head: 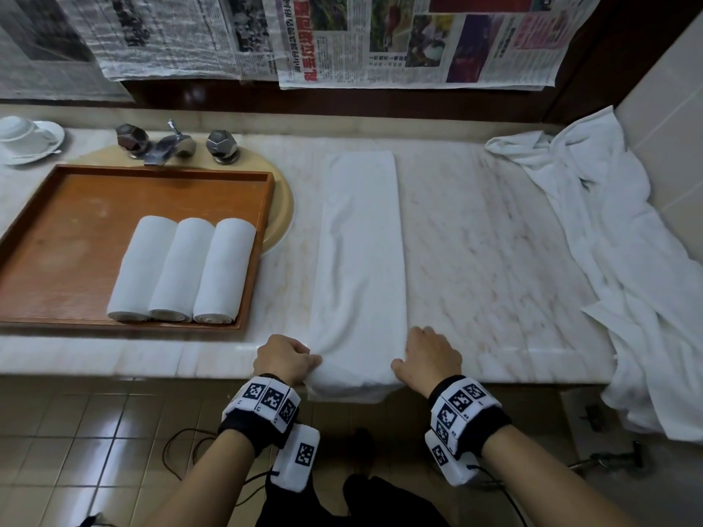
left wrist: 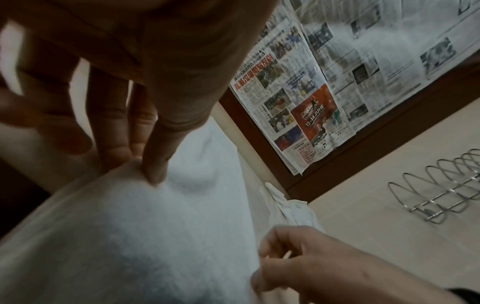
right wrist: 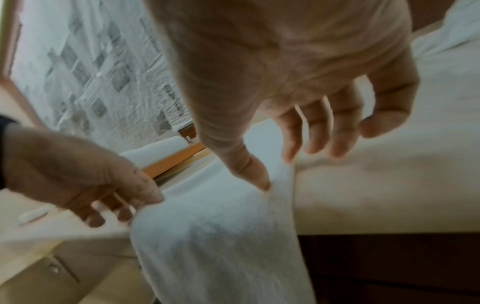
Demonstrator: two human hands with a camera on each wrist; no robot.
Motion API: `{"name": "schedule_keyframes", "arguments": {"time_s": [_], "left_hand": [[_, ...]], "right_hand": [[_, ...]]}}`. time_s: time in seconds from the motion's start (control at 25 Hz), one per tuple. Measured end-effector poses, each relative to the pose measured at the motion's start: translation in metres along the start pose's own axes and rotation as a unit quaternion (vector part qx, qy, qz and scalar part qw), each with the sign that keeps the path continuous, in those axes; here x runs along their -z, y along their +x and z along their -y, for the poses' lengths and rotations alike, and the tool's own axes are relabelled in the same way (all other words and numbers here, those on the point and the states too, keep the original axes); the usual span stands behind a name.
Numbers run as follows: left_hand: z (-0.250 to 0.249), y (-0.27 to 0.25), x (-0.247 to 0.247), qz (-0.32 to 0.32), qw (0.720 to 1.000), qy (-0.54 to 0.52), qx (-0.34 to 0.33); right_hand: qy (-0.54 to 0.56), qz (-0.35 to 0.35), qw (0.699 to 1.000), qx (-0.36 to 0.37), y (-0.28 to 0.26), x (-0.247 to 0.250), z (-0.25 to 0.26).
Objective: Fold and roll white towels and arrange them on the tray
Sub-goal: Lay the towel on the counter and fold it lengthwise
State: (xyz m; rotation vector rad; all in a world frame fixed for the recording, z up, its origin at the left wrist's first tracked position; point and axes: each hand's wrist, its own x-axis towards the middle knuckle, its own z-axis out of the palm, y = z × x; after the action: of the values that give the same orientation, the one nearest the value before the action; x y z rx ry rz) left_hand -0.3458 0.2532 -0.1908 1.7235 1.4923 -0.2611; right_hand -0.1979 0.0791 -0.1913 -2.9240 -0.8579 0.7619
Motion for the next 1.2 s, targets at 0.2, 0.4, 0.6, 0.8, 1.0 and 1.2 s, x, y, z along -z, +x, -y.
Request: {"name": "schedule_keyframes", "arguments": {"time_s": [0.2,0.4,0.6,0.8,1.0,1.2], "left_hand": [[-0.004,0.002,0.000,0.034,0.999,-0.041,0.011],[-0.015,0.008,0.002,-0.035,0.995,0.060,-0.075],[-0.038,0.007,-0.049,0.069,0.908,0.242,-0.335],[-0.045,0.016,-0.057,0.042,0.940,0.216,-0.261],[-0.076,0.034,-0.046,0.043,0.970,0.129,-0.202],[-0.105,0.050,-0.039,0.034,0.982,0.077,-0.168]], "right_hand": [[-0.042,0.026,0.973,0.227,0.009,-0.014,0.020],[-0.055,0.058,0.985,0.150,0.023,-0.017,0.021],[-0.065,0.062,0.982,0.167,0.034,-0.010,0.028],[-0.074,0.064,0.986,0.135,0.045,-0.005,0.022],[-0.074,0.070,0.986,0.133,0.060,0.010,0.021],[-0.063,0.075,0.988,0.121,0.091,0.027,0.028]]}}
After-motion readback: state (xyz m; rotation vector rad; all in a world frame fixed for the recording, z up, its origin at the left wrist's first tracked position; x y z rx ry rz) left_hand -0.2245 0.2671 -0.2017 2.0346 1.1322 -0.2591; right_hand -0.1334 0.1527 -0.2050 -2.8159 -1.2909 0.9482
